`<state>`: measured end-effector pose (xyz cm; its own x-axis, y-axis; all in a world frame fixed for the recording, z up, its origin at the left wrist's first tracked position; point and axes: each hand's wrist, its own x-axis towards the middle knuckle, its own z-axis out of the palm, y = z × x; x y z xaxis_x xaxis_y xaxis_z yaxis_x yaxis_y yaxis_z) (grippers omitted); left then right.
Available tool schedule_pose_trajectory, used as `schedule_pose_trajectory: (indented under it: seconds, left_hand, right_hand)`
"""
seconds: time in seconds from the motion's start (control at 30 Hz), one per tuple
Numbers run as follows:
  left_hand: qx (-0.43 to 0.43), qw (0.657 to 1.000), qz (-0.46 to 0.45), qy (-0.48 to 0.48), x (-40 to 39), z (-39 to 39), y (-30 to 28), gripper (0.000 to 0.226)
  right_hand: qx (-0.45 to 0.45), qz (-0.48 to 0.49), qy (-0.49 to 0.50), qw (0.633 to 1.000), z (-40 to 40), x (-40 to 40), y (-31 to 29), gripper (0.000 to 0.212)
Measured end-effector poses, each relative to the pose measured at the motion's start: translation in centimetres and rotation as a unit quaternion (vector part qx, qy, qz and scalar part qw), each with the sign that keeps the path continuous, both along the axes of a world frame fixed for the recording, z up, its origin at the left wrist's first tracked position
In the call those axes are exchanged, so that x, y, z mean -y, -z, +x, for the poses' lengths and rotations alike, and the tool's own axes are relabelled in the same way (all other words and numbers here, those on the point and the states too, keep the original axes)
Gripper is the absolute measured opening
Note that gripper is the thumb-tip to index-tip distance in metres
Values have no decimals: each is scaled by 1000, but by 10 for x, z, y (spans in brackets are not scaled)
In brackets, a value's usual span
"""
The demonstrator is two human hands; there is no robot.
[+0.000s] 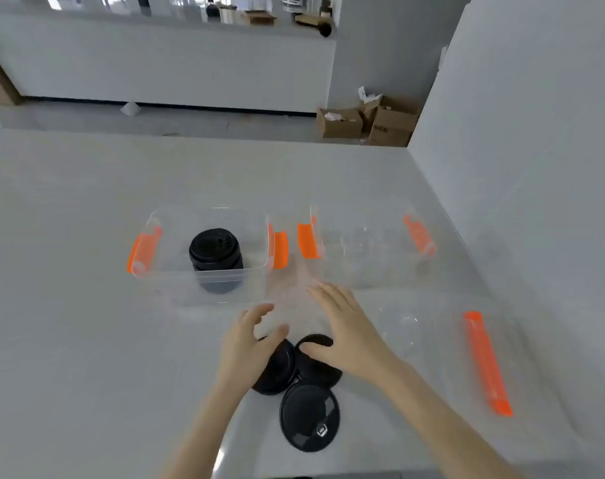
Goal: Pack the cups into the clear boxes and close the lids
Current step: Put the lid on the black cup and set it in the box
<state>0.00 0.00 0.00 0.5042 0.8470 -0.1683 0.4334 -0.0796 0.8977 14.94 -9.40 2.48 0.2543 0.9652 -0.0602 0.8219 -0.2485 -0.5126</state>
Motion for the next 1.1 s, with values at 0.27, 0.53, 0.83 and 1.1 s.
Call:
schedule_pose_trajectory:
  seconds: [0.27, 0.53, 0.83, 1.1]
  left_hand:
    - [-41, 999, -26, -7, 21, -21, 22, 32]
    - [-33, 997, -64, -34, 31, -29, 22, 24]
    - [-25, 997, -67, -19, 41, -32, 23, 17]
    - [260, 861, -437, -19, 33, -29, -4, 42]
  right_hand:
    - [12, -71, -48, 996, -25, 34, 48, 89]
    - [82, -57, -93, 991, -51, 74, 76, 85]
    - [11, -48, -43, 998, -53, 71, 75, 84]
    - [-157, 97, 66, 981, -61, 29, 12, 91]
